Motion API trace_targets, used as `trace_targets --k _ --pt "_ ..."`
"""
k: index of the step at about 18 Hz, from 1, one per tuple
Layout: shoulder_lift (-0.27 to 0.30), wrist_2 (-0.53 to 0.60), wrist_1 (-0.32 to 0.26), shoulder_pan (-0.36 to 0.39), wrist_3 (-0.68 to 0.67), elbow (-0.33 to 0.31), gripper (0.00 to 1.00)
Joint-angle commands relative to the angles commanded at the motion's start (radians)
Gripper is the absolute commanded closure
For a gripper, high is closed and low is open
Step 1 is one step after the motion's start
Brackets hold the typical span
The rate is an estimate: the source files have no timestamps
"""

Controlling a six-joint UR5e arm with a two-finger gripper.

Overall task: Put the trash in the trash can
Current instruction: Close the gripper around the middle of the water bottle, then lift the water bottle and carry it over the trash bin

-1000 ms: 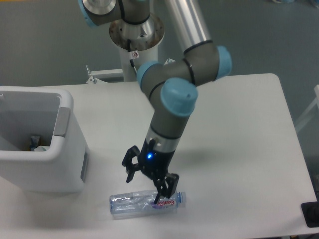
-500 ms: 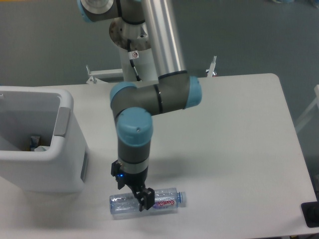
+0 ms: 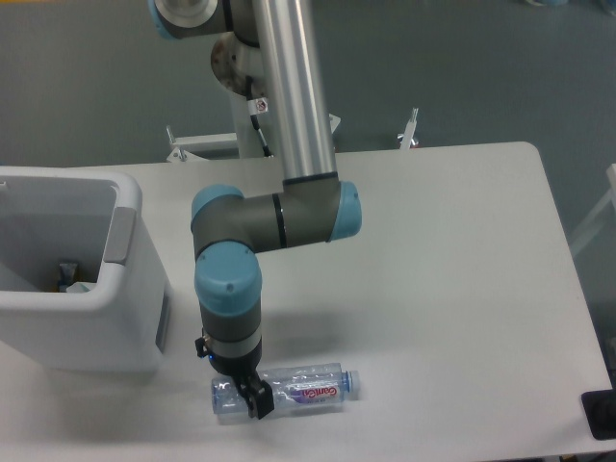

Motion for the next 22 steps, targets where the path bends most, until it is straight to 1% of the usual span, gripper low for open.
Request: trace_targets --k 5,6,7,11,13,18,22 --pt "-0.025 0.014 0.0 0.0 0.003 0.012 0.0" --pt "-0.028 0.02 0.0 0.0 0.006 0.015 0.06" --pt "-0.026 0.02 -0.008 0.002 0.014 0.021 0.18" --pt "-0.026 0.023 -0.015 0.006 0.009 0.026 0.54" --pt "-0.015 0.023 -0.015 0.02 0.006 0.022 0.55" --pt "0.049 0.009 -0.014 0.089 0.008 0.028 0.55" --pt "0.116 -0.057 -0.011 0.147 0.005 0.031 0.55"
